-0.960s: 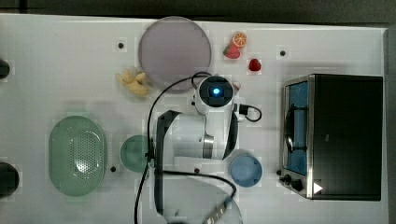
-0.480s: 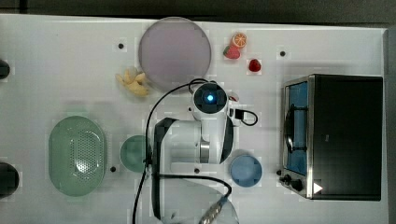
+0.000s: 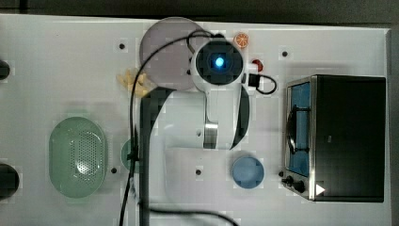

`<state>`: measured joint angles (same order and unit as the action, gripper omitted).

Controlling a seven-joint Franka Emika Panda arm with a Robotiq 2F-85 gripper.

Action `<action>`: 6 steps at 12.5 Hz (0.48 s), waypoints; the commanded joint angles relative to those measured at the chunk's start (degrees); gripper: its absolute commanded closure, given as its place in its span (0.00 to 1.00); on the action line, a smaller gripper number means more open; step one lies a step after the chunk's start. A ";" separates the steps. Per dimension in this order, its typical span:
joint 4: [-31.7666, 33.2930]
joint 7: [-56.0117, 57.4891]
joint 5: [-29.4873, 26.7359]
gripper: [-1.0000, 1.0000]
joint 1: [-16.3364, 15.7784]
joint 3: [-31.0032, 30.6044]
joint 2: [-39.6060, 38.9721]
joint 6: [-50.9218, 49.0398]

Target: Pick Ketchup from oven and place it on table.

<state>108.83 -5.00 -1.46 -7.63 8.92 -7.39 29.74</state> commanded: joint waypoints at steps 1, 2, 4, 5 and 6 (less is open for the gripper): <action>-8.49 -1.72 -0.35 0.00 0.56 0.88 3.72 -8.12; -10.93 -2.03 -0.22 0.00 0.56 0.95 3.71 -11.14; -13.50 -2.04 0.10 0.00 0.56 1.33 3.73 -16.37; -15.77 -2.06 0.53 0.00 0.59 1.42 3.75 -21.41; -16.91 -2.06 0.84 0.00 0.67 1.43 3.79 -26.02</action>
<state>93.67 -5.57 -0.46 -6.30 10.12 -3.54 7.39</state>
